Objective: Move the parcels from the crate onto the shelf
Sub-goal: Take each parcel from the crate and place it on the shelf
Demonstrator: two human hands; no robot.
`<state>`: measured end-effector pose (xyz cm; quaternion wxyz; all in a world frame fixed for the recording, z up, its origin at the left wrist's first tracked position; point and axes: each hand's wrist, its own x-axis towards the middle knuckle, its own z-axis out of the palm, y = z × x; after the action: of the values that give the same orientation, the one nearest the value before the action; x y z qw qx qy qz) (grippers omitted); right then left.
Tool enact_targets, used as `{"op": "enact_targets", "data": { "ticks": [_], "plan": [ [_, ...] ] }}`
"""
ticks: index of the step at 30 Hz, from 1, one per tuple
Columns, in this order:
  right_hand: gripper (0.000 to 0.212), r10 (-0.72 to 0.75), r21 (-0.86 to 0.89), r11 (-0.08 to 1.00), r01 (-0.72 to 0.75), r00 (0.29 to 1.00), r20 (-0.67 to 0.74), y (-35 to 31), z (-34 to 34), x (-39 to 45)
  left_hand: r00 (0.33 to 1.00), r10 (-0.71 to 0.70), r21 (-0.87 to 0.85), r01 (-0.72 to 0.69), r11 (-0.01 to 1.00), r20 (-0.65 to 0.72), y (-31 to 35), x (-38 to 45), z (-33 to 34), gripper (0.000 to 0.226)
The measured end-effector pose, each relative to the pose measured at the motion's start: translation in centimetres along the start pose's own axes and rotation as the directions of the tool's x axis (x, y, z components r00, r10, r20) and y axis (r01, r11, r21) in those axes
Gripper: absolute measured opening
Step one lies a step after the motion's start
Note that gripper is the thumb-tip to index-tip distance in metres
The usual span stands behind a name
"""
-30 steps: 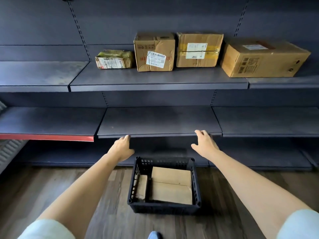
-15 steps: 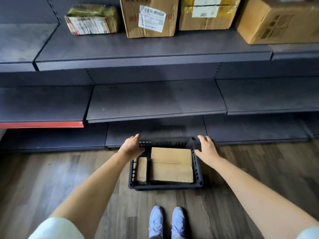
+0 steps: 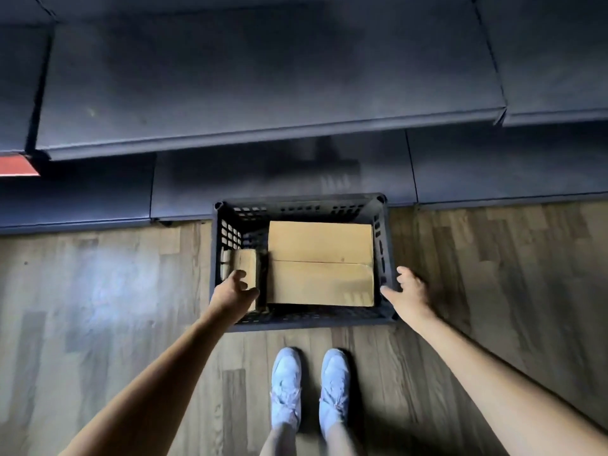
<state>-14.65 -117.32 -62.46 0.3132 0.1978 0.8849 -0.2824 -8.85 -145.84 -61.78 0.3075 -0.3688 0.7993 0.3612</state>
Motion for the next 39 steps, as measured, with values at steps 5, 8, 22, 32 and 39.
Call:
{"op": "enact_targets", "data": {
  "ticks": [5, 8, 22, 32, 39],
  "plan": [
    [0.058, 0.049, -0.017, 0.999, -0.049, 0.998, 0.028, 3.0, 5.4, 6.2, 0.997, -0.074, -0.024, 0.074, 0.997, -0.007, -2.4, 6.3, 4.4, 0.046],
    [0.057, 0.077, -0.037, 0.996, -0.075, 0.996, 0.037, 4.4, 8.4, 8.6, 0.996, -0.093, -0.029, 0.093, 0.995, 0.007, -3.8, 9.1, 6.5, 0.037],
    [0.074, 0.225, -0.179, 0.961, -0.212, 0.973, 0.057, 8.6, 15.0, 16.5, 0.979, -0.154, 0.020, 0.152, 0.988, 0.132, -5.3, 18.3, 14.2, 0.050],
    [0.089, 0.323, 0.000, 0.946, -0.325, 0.942, 0.093, 9.9, 16.7, 19.0, 0.962, -0.263, -0.050, 0.267, 0.962, 0.074, -6.1, 21.1, 16.2, 0.053],
    [0.090, 0.301, 0.109, 0.947, -0.303, 0.953, 0.035, 8.7, 14.9, 17.3, 0.970, -0.239, -0.138, 0.242, 0.960, 0.038, -4.7, 19.5, 14.8, 0.042]
  ]
}}
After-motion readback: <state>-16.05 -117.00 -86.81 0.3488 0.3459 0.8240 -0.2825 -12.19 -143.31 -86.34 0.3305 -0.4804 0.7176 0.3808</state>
